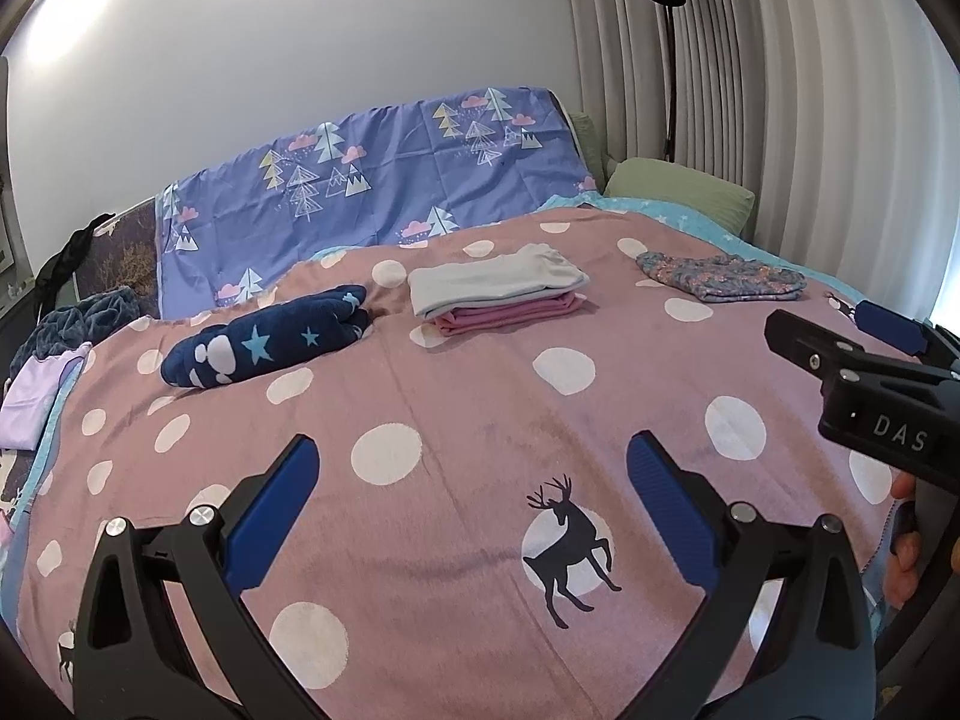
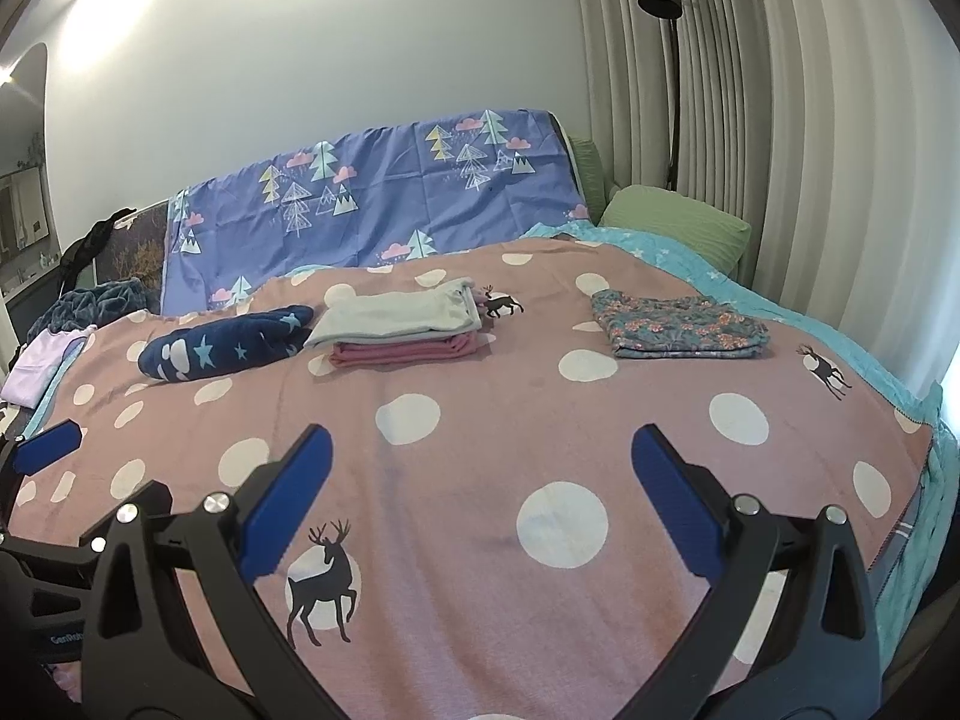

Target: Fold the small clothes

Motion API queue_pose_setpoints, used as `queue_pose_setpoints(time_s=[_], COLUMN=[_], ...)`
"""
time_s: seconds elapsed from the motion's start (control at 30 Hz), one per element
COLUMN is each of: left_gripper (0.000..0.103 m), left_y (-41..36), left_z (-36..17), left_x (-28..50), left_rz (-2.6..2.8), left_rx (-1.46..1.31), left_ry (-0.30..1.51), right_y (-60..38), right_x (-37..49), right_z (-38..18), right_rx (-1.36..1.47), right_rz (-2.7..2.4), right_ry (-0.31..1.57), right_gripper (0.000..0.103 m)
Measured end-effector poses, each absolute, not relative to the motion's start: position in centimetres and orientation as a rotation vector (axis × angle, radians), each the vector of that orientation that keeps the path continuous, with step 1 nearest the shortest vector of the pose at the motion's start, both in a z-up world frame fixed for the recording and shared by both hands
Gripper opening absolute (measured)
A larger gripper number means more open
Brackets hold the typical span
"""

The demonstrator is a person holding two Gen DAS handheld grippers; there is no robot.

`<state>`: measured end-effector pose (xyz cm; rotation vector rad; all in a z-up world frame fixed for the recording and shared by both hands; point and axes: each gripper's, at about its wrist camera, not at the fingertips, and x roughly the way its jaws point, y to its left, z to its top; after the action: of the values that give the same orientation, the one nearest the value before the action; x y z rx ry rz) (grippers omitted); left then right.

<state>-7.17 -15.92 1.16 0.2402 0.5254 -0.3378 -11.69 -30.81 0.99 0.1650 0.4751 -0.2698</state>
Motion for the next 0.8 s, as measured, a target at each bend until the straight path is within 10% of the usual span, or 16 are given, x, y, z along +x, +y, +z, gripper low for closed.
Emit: queue_pose_setpoints(time_s=[0.8], left_gripper=[0.102], left_y=[-15.77], left_z=[0.44], left_x=[-6.92], left_rz=[-0.349], left_rx=[0.222], left_ry=[0.552], right_y=[-30.84], right_x=[-11.03], right_z=[0.30], right_rx=[0.161], right_rz=[-0.264], right_ry=[0.502], right_gripper=[0.101])
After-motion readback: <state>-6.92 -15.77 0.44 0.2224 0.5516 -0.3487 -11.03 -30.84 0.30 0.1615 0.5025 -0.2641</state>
